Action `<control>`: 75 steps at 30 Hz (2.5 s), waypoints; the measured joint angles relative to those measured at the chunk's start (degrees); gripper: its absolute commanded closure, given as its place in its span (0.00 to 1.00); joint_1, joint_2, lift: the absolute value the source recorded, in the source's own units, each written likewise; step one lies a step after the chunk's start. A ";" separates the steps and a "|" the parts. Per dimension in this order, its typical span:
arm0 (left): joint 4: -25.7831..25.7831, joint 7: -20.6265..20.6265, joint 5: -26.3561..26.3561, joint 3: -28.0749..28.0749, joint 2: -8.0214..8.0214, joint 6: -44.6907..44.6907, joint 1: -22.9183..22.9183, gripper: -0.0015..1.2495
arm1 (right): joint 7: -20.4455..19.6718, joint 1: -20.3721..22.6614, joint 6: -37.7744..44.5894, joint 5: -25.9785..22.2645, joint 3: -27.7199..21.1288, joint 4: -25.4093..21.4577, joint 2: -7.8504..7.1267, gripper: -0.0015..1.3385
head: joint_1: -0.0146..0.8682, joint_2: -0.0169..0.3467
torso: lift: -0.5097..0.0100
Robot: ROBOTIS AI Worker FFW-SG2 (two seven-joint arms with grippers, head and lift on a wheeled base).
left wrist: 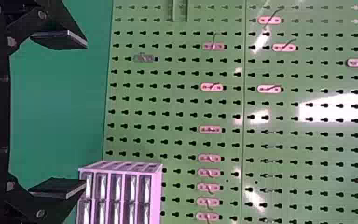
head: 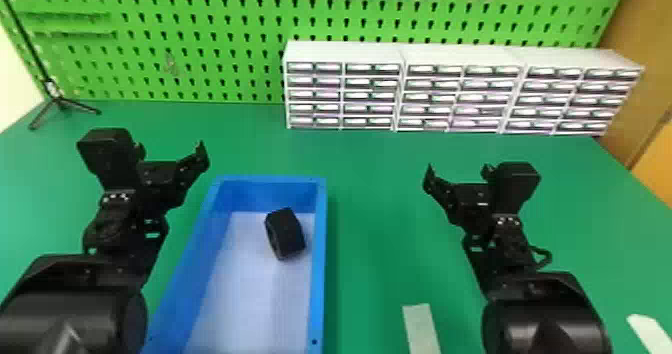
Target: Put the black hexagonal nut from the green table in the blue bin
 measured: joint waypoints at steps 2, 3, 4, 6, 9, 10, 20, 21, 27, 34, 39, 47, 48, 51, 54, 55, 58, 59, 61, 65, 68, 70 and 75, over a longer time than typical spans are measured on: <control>0.00 0.00 0.00 0.00 0.00 0.00 0.00 0.18 | 0.00 0.00 0.00 0.00 0.03 0.00 0.00 0.10 | 0.79 0.12 | 0.80; 0.00 0.00 0.00 0.00 0.00 0.00 0.00 0.18 | 0.00 0.00 0.00 0.00 0.05 0.00 0.00 0.10 | 0.79 0.12 | 0.80; 0.00 0.00 0.00 0.00 0.00 0.00 0.00 0.18 | 0.00 0.01 0.00 0.00 0.07 0.00 0.00 0.10 | 0.79 0.12 | 0.80; 0.00 0.00 0.00 0.00 0.00 0.00 0.00 0.18 | 0.00 0.01 0.00 0.00 0.10 0.00 0.00 0.10 | 0.79 0.12 | 0.80; 0.00 0.00 0.00 0.00 0.00 0.01 0.00 0.18 | 0.00 -0.01 0.00 0.00 0.11 0.00 -0.02 0.10 | 0.79 0.12 | 0.80; 0.00 0.01 0.01 0.00 0.00 0.01 0.00 0.18 | 0.00 -0.02 0.00 0.00 0.11 0.00 -0.03 0.10 | 0.79 0.12 | 0.80; 0.01 0.09 0.07 0.00 0.00 0.00 0.00 0.18 | 0.00 -0.08 0.10 -0.08 0.20 0.00 -0.12 0.10 | 0.79 0.12 | 0.80; 0.01 0.09 0.07 0.00 0.00 0.00 0.00 0.18 | 0.00 -0.08 0.10 -0.09 0.21 0.00 -0.14 0.10 | 0.79 0.12 | 0.80; 0.01 0.18 0.03 0.00 0.00 0.00 0.00 0.18 | -0.01 -0.15 0.17 -0.19 0.36 0.00 -0.26 0.10 | 0.79 0.12 | 0.80; 0.02 0.18 0.01 0.00 0.00 0.00 -0.07 0.18 | -0.01 -0.25 0.29 -0.30 0.50 0.00 -0.35 0.10 | 0.79 0.12 | 0.80; 0.01 0.18 0.00 -0.02 0.00 0.00 -0.09 0.18 | 0.00 -0.26 0.42 -0.27 0.54 0.00 -0.41 0.10 | 0.79 0.12 | 0.80; 0.02 0.23 0.00 -0.01 0.00 0.00 -0.17 0.18 | 0.00 -0.26 0.44 -0.26 0.55 0.00 -0.44 0.10 | 0.79 0.12 | 0.80; 0.02 0.24 0.00 -0.03 0.00 0.00 -0.17 0.18 | 0.00 -0.26 0.44 -0.26 0.55 0.00 -0.43 0.10 | 0.79 0.12 | 0.80; 0.02 0.24 0.00 -0.06 0.00 0.00 -0.17 0.18 | -0.01 -0.27 0.44 -0.26 0.50 0.00 -0.38 0.10 | 0.79 0.12 | 0.80; 0.02 0.26 0.00 -0.07 0.00 0.00 -0.16 0.18 | -0.01 -0.27 0.44 -0.27 0.47 0.00 -0.36 0.10 | 0.79 0.12 | 0.80; 0.02 0.26 0.00 -0.08 0.00 0.00 -0.15 0.18 | 0.00 -0.27 0.44 -0.28 0.46 0.00 -0.35 0.10 | 0.79 0.12 | 0.80; 0.02 0.27 0.00 -0.08 0.00 0.00 -0.10 0.18 | 0.00 -0.27 0.44 -0.33 0.46 0.00 -0.35 0.10 | 0.79 0.12 | 0.80; 0.02 0.27 0.00 -0.08 0.00 0.01 -0.09 0.18 | 0.00 -0.27 0.44 -0.34 0.46 0.00 -0.35 0.10 | 0.79 0.12 | 0.80; 0.02 0.27 0.00 -0.07 0.00 0.01 -0.09 0.18 | 0.00 -0.27 0.44 -0.35 0.46 0.00 -0.35 0.10 | 0.79 0.12 | 0.80; 0.02 0.27 0.06 -0.02 0.00 0.00 -0.09 0.18 | 0.00 -0.27 0.44 -0.39 0.46 0.00 -0.35 0.10 | 0.79 0.12 | 0.80; 0.02 0.34 0.14 0.00 0.00 -0.02 -0.09 0.18 | 0.00 -0.26 0.44 -0.42 0.46 0.00 -0.35 0.10 | 0.79 0.12 | 0.80; 0.02 0.35 0.16 0.00 0.00 -0.02 -0.09 0.18 | 0.00 -0.26 0.44 -0.43 0.46 0.00 -0.35 0.10 | 0.79 0.12 | 0.80; 0.02 0.36 0.18 0.00 0.00 -0.02 -0.09 0.18 | -0.01 -0.26 0.44 -0.50 0.53 0.00 -0.35 0.10 | 0.79 0.12 | 0.80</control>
